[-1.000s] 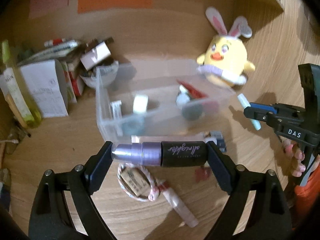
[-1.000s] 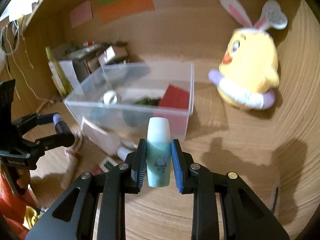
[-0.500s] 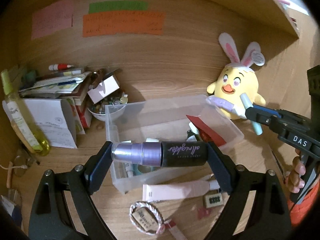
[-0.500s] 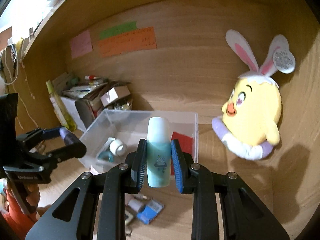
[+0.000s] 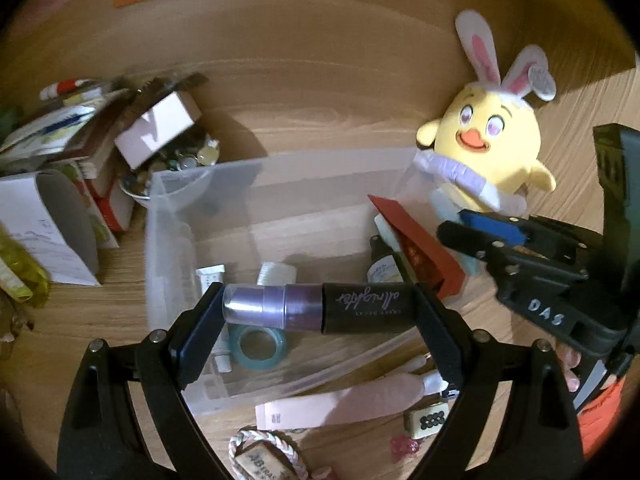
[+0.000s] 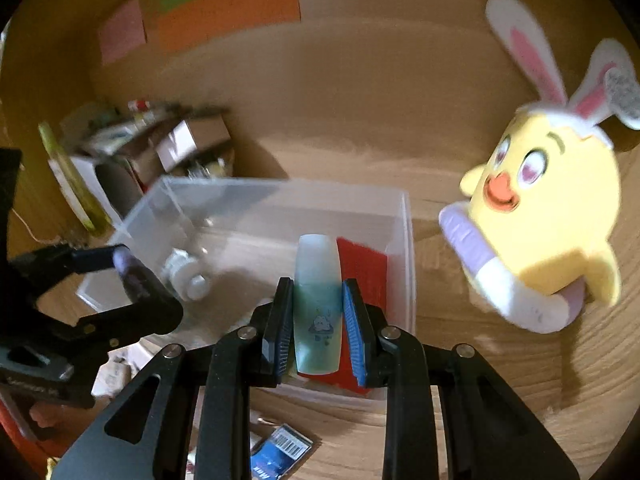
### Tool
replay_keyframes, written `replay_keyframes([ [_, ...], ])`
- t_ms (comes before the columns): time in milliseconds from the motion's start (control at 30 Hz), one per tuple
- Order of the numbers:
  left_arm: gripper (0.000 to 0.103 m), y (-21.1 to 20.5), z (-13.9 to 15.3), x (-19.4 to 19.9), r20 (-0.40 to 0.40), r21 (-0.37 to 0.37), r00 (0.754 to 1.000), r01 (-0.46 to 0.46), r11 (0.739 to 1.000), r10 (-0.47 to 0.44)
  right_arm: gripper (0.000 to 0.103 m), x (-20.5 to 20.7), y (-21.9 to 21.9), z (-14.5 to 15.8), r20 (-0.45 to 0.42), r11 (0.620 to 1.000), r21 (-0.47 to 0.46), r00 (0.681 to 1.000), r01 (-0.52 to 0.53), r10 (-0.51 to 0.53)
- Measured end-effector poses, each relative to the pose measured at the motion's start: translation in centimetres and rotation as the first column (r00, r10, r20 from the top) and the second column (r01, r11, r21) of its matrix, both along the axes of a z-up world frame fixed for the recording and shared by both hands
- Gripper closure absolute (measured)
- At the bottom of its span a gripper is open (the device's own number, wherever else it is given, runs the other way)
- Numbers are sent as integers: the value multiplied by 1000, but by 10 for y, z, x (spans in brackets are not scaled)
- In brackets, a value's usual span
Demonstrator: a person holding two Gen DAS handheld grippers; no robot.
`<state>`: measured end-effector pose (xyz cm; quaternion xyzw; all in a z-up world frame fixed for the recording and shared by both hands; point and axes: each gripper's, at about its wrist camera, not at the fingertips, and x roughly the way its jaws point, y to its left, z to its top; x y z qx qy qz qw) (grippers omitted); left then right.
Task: Organize objects
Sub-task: 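Drop the lipstick and mint-green bottle into the clear box, then grasp the pink-capped tube with left tool while right tool grasps domino block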
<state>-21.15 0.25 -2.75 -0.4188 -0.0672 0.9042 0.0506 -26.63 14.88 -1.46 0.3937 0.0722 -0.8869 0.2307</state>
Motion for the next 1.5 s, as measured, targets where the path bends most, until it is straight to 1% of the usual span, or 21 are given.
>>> replay_keyframes([
  [200, 12, 0, -14, -10, 39, 11, 999, 11, 1000, -12, 81, -9, -7, -17, 33, 999, 37, 999, -1, -1],
  [267, 12, 0, -14, -10, 39, 7, 999, 16, 1000, -16, 81, -11, -9, -20, 44, 999, 45, 999, 3, -5],
  [400, 10, -1, -11, -9, 38, 24, 999, 32, 999, -33, 80, -10, -9, -21, 52, 999, 54, 999, 1, -4],
  [500, 10, -2, -6, -4, 27, 29, 999, 35, 999, -36, 78, -7, -7, -19, 58, 998, 56, 998, -4, 1],
  [600, 9, -1, 3, 6, 0, 6, 1000, 31, 999, -31, 72, 0, -3, -13, 49, 999, 44, 999, -6, 3],
  [700, 5, -1, 13, 19, -34, -19, 999, 27, 999, -27, 65, 13, 3, -3, 23, 999, 31, 1000, -6, 6],
  [833, 3, -3, 25, 44, -73, -37, 997, 14, 999, -17, 51, 39, 11, 15, -26, 1000, -5, 999, -21, 21],
  [900, 2, -4, 26, 55, -80, -44, 997, 8, 999, -12, 50, 52, 14, 20, -45, 999, -16, 998, -34, 33],
  [1000, 2, -4, 22, 70, -67, -56, 998, 7, 998, -11, 50, 70, 14, 20, -56, 999, -21, 997, -49, 48],
  [1133, 2, -3, 8, 92, -46, -85, 999, -4, 996, 0, 50, 91, 8, 5, -21, 998, -19, 998, -65, 64],
  [1233, 2, -6, -7, 108, -17, -59, 1000, 0, 998, -1, 50, 104, 2, -12, 29, 996, -19, 996, -89, 90],
  [1333, 2, -6, -21, 122, 9, -51, 1000, 3, 999, -3, 50, 118, -9, -28, 60, 993, 4, 992, -115, 115],
  [1500, 2, -7, -42, 142, 51, -28, 999, 6, 1000, -5, 50, 126, -21, -51, 117, 992, 4, 985, -127, 126],
])
